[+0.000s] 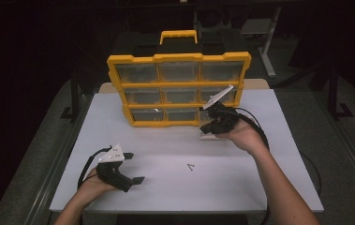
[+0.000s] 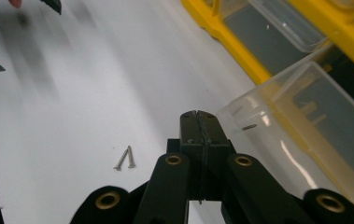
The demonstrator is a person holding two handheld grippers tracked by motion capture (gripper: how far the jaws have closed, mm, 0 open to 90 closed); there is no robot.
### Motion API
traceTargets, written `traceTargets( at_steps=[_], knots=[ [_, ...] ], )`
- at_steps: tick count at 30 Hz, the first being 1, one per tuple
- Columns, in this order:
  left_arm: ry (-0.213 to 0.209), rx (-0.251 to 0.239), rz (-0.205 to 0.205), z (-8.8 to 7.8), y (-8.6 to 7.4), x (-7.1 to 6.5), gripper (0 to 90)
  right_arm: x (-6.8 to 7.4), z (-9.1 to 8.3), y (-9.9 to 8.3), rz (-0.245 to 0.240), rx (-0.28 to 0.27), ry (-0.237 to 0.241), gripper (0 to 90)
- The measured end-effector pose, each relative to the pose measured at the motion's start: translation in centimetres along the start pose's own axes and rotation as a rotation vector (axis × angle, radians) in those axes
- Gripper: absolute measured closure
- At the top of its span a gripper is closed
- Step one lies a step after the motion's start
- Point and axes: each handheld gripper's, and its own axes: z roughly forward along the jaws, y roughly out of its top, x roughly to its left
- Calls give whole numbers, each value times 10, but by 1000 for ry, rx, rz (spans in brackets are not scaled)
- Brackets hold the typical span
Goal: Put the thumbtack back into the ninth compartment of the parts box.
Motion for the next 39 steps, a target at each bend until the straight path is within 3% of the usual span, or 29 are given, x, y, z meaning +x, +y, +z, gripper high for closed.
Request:
traceTargets(
  at_steps=[11, 19, 39],
  knots=[
    [0, 1, -2, 0, -1, 0, 0, 10, 15, -10, -10, 13, 15, 881],
    [0, 1, -1, 0, -1, 0, 0, 16, 25, -15, -23, 9, 22, 822],
    [-1, 2, 2, 0, -1, 0, 0, 32, 63, -34, -49, 59, 67, 761]
  ],
)
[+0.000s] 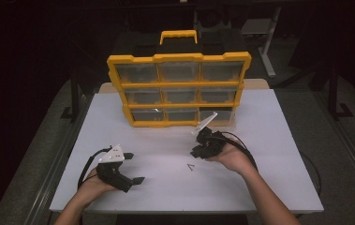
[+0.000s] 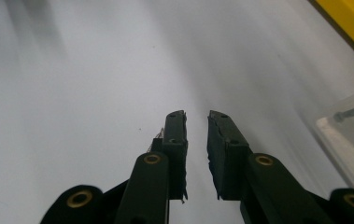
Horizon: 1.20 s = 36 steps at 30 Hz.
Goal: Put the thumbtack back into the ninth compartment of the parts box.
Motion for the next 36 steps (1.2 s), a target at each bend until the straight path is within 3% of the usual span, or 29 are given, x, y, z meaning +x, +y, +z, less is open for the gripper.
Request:
traceTargets(
  at_steps=[18, 36],
  knots=[
    [0, 4, 1, 0, 0, 0, 0, 12, 29, -5, -28, 73, 39, 776],
    [-1, 0, 0, 1, 1, -1, 0, 15, 35, -6, -50, 106, 21, 861]
  ],
)
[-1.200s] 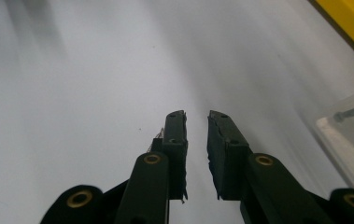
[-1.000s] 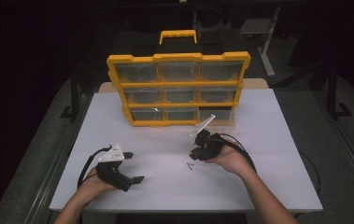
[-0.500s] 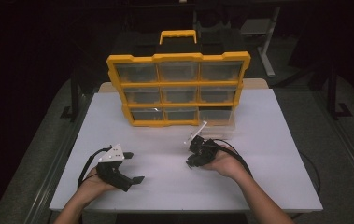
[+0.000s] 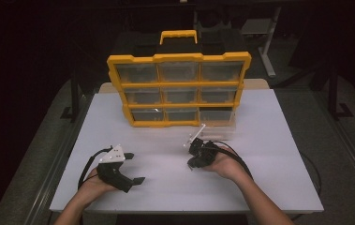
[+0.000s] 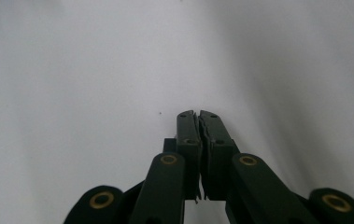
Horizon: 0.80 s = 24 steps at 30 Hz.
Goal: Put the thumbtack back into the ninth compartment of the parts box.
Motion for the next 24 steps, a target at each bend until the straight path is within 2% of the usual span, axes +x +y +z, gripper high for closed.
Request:
traceTargets(
  at_steps=[11, 24],
  knots=[
    [1, -4, -2, 0, 0, 0, 0, -1, -1, 0, 0, 1, -3, 864],
    [0, 2, -1, 0, -1, 2, 0, -7, -18, 5, 16, -26, 8, 864]
  ],
)
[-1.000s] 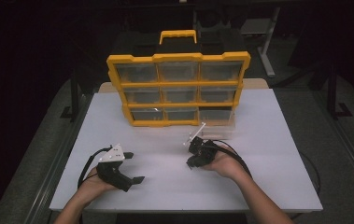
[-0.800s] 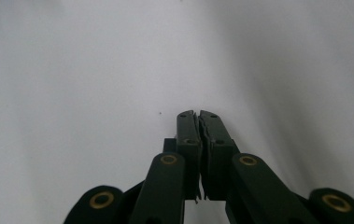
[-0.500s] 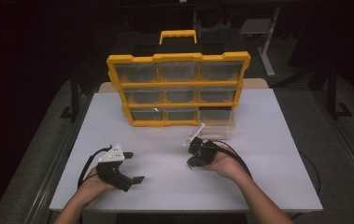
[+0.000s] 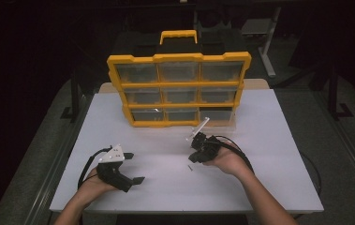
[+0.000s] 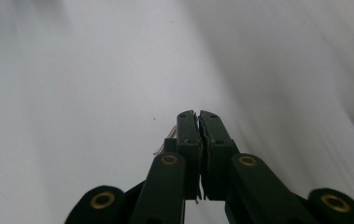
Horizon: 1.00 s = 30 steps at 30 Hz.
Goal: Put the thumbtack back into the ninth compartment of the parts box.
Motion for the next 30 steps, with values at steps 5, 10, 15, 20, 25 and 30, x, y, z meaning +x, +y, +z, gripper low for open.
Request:
traceTargets(
  at_steps=[5, 10, 15, 20, 25, 30],
  knots=[
    [1, 1, 1, 0, 0, 0, 0, -1, -6, 2, 4, -6, 6, 864],
    [1, 1, 4, 0, 0, 0, 0, -2, -15, 4, 6, -24, 5, 864],
    [1, 1, 6, 0, 0, 0, 0, -4, -22, 6, 5, -37, 0, 864],
    [1, 2, 3, 0, 0, 0, 0, -6, -33, 10, 5, -55, -8, 864],
    [1, 2, 2, 0, 0, 0, 0, -7, -42, 12, 8, -73, -15, 864],
    [1, 2, 2, 0, 0, 0, 0, -10, -50, 13, 16, -82, -15, 865]
  ],
)
